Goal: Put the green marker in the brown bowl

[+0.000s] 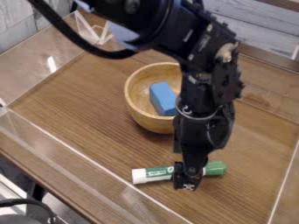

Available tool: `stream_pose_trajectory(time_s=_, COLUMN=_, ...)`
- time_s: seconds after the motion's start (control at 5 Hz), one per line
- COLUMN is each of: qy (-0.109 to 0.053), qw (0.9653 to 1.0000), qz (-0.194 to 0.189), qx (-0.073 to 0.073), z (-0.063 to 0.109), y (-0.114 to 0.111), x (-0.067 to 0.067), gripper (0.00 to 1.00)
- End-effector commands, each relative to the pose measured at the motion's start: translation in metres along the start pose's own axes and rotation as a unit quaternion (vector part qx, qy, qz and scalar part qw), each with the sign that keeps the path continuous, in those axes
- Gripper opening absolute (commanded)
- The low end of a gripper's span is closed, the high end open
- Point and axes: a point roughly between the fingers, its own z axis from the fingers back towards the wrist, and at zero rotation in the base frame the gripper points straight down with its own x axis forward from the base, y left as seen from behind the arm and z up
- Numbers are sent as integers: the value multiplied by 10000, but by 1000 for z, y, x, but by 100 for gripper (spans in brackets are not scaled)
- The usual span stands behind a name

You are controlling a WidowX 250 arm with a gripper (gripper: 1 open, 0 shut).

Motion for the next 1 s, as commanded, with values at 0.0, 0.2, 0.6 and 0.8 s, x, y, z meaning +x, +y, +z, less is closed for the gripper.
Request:
stream_pose_trajectory(time_s=0.0, qy=-104, qw=9999, qz=-22, qx=85, z=-3, y=3, x=4, gripper=100)
stream_pose_trajectory(time_s=0.2, qy=-124, qw=9999, qz=-64, qx=102, z=-9, y=4, x=4, gripper=100)
stream_pose_trajectory(time_s=0.6, qy=-152, qw=9997, qz=-146, qx=125, z=-22, y=5, x=5, gripper=100)
stream_pose_trajectory(time_s=0.8, qy=-158, qw=9996, qz=-178, qx=125, z=-27, y=6, x=6, gripper=0)
